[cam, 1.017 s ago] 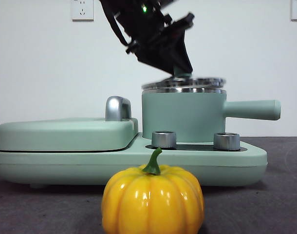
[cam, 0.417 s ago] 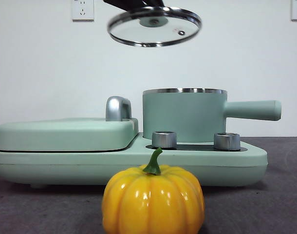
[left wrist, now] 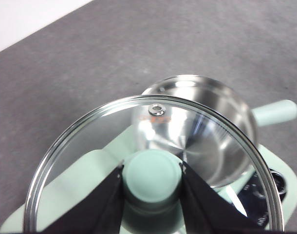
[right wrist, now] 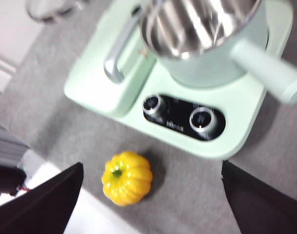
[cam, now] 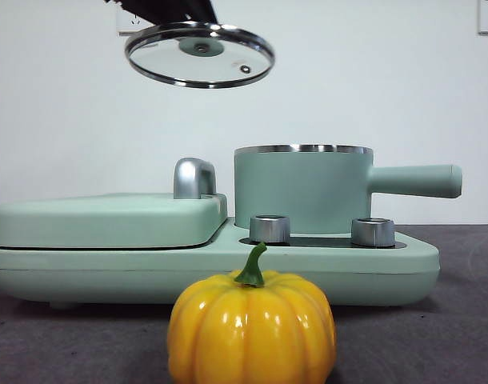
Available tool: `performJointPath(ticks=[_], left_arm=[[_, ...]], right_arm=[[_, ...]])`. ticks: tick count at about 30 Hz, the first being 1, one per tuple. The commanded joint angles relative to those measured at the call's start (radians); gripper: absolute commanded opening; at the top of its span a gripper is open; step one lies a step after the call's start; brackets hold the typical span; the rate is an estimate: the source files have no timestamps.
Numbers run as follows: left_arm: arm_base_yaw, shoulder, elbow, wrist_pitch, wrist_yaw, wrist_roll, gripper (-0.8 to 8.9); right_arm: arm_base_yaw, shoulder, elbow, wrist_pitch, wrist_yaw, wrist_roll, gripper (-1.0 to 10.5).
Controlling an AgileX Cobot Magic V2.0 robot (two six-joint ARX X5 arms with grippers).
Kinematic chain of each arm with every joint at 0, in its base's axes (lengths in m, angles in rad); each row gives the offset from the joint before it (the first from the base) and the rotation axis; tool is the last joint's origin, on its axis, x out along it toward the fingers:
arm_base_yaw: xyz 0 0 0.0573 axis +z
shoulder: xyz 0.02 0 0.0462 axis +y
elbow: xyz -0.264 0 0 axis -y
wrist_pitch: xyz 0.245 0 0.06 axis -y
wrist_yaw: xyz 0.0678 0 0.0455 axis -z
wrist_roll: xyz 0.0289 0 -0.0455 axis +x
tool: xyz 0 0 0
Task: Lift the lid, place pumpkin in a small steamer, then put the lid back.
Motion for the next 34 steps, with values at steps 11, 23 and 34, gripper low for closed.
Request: performJointPath(ticks=[11,23,34], left_arm=[[0.097,-0.029,0.026,0.014,0.003,-0.005,0.54],[0.200,-0.068,0.026,-0.003,0.003,-0.005,0.54],[0.225,-0.071,0.026,-0.003,0.003,-0.005,0.54]], right_arm=[[0.395,0.314,0.014,0.094,0.199,0.192,4.5],[0.643,0.631,0.138,0.108,0.317,0.209,5.0],[0.782,0.878,0.307,0.036,0.397,0.134,6.1]])
